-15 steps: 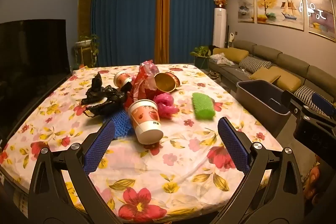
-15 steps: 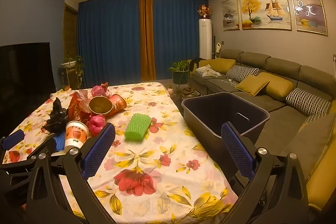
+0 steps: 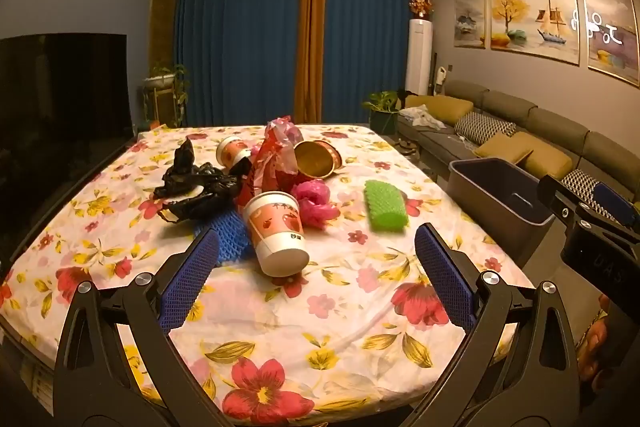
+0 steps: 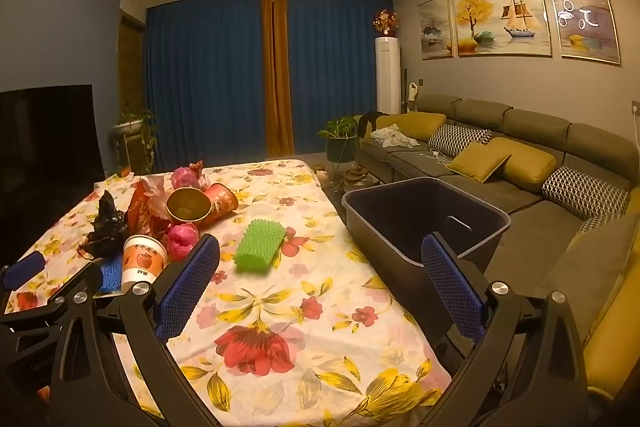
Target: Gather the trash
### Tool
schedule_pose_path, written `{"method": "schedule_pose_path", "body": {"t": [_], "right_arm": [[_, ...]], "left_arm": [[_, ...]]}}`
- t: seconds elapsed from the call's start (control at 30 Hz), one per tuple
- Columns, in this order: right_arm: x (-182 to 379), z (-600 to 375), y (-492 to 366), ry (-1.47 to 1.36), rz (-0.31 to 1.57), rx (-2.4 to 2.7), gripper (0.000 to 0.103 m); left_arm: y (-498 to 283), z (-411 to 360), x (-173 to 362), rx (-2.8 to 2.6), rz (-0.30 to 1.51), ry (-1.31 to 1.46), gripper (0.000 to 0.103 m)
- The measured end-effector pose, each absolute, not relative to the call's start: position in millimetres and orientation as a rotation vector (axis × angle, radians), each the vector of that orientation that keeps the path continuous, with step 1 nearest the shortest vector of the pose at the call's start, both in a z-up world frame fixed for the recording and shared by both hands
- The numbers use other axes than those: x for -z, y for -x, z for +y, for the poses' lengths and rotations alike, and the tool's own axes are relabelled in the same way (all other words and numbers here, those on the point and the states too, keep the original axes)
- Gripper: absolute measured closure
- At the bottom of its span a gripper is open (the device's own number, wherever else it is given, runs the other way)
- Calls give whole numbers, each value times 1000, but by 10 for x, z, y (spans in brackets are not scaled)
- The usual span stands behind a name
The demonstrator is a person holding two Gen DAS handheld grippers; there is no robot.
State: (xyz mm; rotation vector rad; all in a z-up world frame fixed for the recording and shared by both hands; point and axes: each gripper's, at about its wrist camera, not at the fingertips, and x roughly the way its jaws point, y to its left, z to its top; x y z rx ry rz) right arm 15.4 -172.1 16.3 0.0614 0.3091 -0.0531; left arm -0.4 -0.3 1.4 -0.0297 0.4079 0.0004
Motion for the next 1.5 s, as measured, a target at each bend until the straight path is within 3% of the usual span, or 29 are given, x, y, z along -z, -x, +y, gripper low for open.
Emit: {"method": "schedule_pose_path", "body": {"t": [1.5], "right_arm": [[-175,-1715,-147,-75,301,64,5]], "left_arm": [[6,27,-22,4,405,40,6]]}}
